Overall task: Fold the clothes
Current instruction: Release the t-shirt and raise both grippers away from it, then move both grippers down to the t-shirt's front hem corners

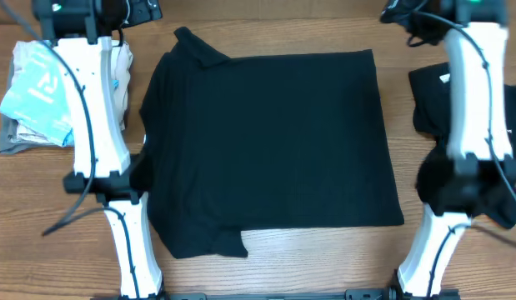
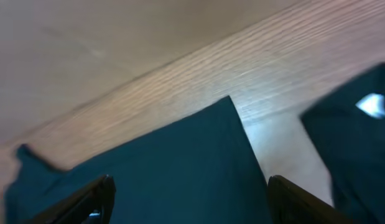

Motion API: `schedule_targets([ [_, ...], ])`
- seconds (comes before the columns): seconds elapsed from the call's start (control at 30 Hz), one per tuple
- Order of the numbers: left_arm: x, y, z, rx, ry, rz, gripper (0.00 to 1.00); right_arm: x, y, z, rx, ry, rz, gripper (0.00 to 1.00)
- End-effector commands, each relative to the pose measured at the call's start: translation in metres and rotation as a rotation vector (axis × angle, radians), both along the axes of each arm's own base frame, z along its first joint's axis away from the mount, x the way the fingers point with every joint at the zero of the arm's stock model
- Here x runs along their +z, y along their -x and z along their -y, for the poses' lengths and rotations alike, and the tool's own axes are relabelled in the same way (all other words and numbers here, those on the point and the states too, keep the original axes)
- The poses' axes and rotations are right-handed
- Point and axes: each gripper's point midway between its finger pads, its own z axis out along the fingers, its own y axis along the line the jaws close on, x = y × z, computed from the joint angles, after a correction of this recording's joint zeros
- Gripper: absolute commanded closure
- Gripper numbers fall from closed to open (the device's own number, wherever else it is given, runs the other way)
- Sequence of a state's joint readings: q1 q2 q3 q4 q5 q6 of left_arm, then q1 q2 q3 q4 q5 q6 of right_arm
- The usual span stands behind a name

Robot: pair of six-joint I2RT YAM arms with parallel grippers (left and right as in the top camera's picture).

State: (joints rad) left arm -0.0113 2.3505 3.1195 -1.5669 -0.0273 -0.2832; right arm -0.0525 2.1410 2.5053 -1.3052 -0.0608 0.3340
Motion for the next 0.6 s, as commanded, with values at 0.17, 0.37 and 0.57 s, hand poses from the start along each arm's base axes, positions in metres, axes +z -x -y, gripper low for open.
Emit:
schedule_targets([
  [0.17,0.093,0.094,0.065,-0.129,0.008,0.142,0.11,0.060,0.094,0.006,-0.068,0.016,-0.049,0.18],
  [0.37,0.159,0.170,0.106,-0.283,0.081,0.305,0.06,0.079,0.148,-0.001,-0.096,-0.033,-0.082,0.19],
  [0.57,0.170,0.240,0.137,-0.409,0.158,0.280,0.00,0.093,0.205,-0.016,-0.052,-0.088,-0.063,0.18],
])
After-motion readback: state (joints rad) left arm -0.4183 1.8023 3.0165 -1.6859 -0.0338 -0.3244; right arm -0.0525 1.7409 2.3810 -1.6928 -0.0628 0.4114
